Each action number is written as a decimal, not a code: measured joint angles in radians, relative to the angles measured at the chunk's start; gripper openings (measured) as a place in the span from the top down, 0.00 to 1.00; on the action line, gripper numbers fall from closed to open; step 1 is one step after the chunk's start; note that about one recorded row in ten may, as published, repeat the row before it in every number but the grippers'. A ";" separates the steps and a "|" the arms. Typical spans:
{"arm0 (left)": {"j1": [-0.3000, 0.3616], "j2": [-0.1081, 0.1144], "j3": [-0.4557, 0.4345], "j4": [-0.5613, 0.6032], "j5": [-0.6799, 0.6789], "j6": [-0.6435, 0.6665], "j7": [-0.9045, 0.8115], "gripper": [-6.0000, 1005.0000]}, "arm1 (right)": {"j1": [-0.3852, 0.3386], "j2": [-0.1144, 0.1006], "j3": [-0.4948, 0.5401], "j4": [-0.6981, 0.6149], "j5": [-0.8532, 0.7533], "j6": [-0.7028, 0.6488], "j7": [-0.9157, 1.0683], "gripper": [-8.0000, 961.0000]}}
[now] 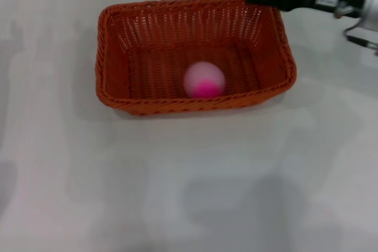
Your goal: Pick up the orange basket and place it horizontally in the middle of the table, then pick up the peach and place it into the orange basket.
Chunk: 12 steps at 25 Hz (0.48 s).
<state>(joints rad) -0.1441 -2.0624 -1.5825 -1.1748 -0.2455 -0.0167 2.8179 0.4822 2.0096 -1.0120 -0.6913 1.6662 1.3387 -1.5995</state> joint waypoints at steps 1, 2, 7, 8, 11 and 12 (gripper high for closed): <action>0.000 0.000 -0.001 0.001 0.000 0.000 0.000 0.47 | -0.008 0.000 0.019 0.000 0.000 -0.007 -0.011 0.11; 0.000 -0.001 -0.001 0.001 0.000 0.000 0.000 0.47 | -0.017 0.000 0.044 -0.001 0.000 -0.021 -0.024 0.11; 0.003 -0.001 -0.006 0.007 -0.006 -0.001 0.000 0.47 | -0.050 -0.001 0.149 0.007 0.000 -0.072 -0.081 0.11; 0.006 -0.001 -0.009 0.007 -0.006 -0.001 0.000 0.47 | -0.054 -0.001 0.170 0.013 0.000 -0.082 -0.099 0.11; 0.017 -0.003 -0.015 0.006 -0.006 -0.003 0.000 0.47 | -0.072 -0.001 0.240 0.050 0.038 -0.127 -0.182 0.11; 0.019 -0.004 -0.015 0.006 -0.006 -0.004 0.000 0.47 | -0.072 -0.001 0.240 0.050 0.038 -0.127 -0.182 0.11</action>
<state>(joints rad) -0.1252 -2.0662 -1.5979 -1.1686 -0.2518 -0.0209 2.8174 0.4106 2.0081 -0.7717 -0.6413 1.7044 1.2117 -1.7817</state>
